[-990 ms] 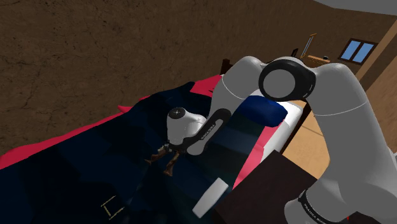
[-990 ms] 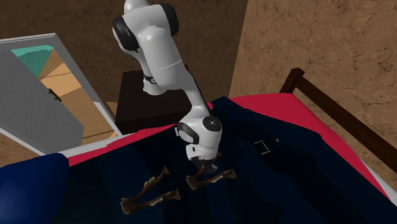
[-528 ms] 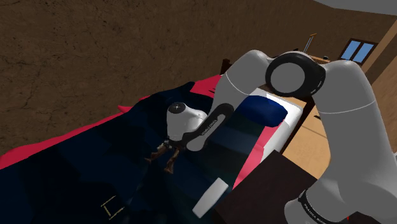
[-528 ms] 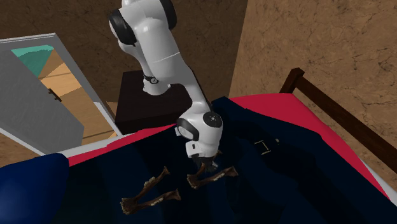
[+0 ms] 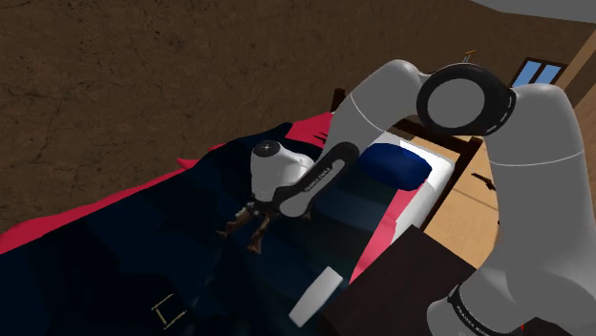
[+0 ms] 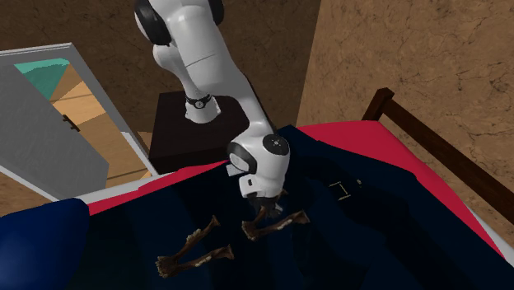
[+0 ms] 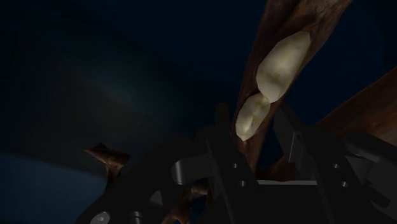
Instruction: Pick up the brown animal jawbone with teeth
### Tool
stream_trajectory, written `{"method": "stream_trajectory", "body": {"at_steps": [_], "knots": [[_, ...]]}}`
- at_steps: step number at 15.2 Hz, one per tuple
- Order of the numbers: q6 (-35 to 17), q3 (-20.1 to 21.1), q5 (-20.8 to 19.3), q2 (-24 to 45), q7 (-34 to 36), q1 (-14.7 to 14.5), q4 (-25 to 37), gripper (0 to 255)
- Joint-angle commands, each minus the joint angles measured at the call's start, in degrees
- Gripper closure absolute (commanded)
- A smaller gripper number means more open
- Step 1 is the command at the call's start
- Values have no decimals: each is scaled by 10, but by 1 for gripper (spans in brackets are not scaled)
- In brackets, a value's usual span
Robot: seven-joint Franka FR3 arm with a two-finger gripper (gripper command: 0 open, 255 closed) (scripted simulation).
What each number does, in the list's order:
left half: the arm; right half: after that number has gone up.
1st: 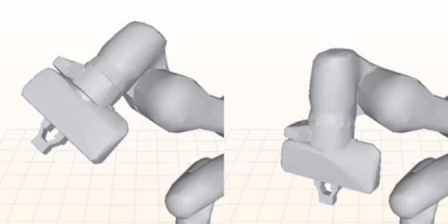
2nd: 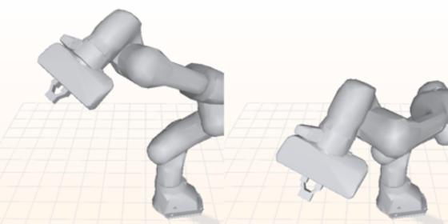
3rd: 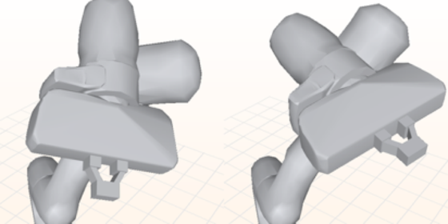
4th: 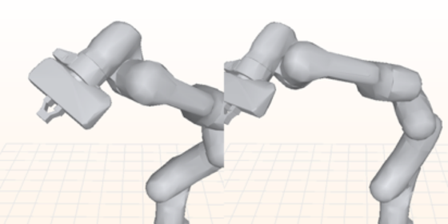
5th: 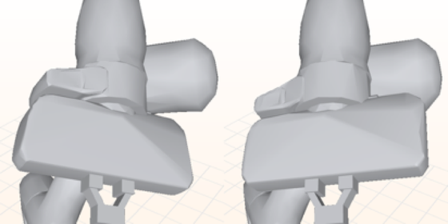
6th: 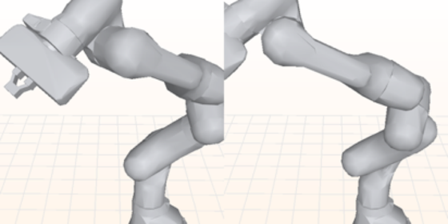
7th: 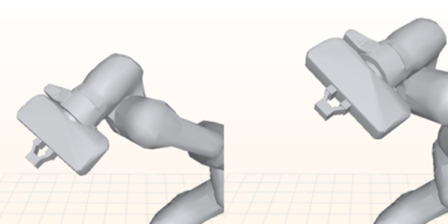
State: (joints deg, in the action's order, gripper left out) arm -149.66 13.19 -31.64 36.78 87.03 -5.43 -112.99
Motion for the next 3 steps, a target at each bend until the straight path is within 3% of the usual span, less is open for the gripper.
{"method": "stream_trajectory", "body": {"at_steps": [1, 3], "knots": [[10, 6, 7, -13, -5, 4, -3, 255], [10, 7, 7, -14, -6, 4, -4, 255]]}}
